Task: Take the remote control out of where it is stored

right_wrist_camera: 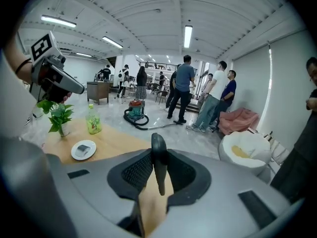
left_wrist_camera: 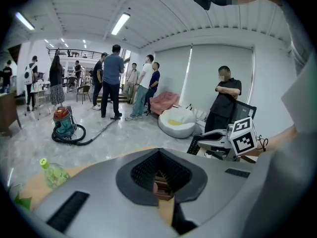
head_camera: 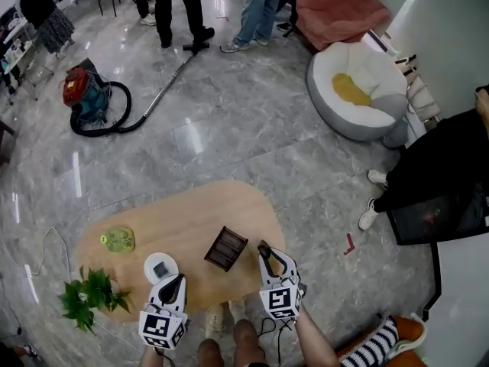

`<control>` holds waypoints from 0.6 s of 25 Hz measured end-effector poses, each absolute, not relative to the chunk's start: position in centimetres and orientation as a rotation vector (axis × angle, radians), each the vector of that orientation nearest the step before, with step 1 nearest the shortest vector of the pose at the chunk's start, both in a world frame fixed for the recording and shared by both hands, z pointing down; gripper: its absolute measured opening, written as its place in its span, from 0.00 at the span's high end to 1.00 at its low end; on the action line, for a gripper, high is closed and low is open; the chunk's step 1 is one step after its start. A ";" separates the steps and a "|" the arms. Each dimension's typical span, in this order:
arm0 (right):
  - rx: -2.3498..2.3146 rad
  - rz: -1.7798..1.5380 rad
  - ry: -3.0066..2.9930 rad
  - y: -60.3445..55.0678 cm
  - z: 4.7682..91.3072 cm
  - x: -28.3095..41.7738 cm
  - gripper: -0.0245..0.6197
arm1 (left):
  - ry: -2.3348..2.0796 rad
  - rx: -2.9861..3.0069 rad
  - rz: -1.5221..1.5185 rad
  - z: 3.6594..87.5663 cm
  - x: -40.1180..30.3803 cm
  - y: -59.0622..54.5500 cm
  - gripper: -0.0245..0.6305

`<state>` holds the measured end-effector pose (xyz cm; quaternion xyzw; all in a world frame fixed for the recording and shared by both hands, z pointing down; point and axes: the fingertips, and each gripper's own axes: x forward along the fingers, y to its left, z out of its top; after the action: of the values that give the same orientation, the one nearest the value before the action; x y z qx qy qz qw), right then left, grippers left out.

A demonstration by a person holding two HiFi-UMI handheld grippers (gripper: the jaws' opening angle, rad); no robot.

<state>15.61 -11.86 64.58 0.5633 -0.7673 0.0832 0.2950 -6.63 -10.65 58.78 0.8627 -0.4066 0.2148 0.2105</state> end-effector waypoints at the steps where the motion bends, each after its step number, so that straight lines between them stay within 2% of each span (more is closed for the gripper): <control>1: 1.500 0.226 -2.032 -11.5 65.1 16.1 0.81 | -1.124 2.400 0.601 59.1 -6.3 -10.6 0.95; 15: 1.397 0.199 -1.973 -8.1 73.5 18.6 0.81 | -1.047 2.386 0.639 64.3 -2.6 -8.8 0.95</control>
<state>18.59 -8.09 73.50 0.5394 -0.7619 0.0768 0.3502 -2.63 -8.84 64.35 0.8660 -0.3800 0.2321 0.2275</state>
